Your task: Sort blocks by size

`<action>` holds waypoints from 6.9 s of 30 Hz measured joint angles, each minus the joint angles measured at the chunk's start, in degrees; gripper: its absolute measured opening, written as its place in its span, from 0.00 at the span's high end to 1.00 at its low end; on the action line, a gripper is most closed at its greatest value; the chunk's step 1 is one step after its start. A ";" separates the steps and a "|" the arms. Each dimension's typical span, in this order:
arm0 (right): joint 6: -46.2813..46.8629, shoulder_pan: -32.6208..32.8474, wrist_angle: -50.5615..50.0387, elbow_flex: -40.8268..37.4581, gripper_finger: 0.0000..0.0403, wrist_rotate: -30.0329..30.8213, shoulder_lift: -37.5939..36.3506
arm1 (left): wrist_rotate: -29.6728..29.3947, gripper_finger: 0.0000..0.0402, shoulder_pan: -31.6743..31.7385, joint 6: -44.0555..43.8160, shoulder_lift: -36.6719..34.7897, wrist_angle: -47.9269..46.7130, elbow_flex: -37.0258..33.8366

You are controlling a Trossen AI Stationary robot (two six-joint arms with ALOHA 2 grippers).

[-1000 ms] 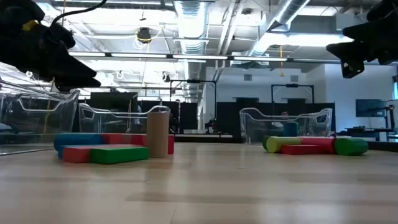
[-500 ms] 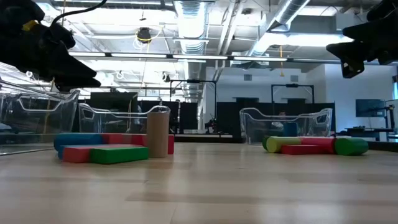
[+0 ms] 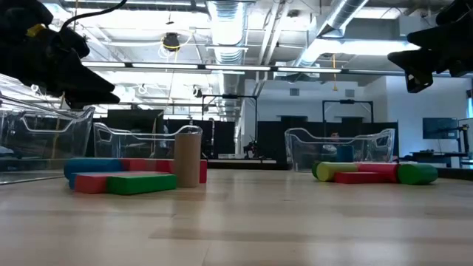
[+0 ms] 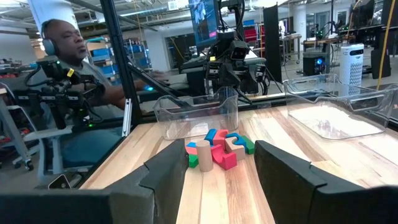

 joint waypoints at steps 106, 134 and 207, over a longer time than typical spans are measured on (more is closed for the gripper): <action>-0.01 0.00 -0.01 0.00 0.46 -0.02 0.00 | -0.01 0.50 -0.01 0.00 0.00 -0.01 0.00; -0.02 0.01 -0.01 0.00 0.46 0.00 0.00 | -0.01 0.50 0.00 0.01 0.00 -0.01 -0.02; 2.06 -2.06 2.66 -0.04 0.46 0.24 0.02 | -0.01 0.50 0.00 0.03 -0.01 0.21 0.00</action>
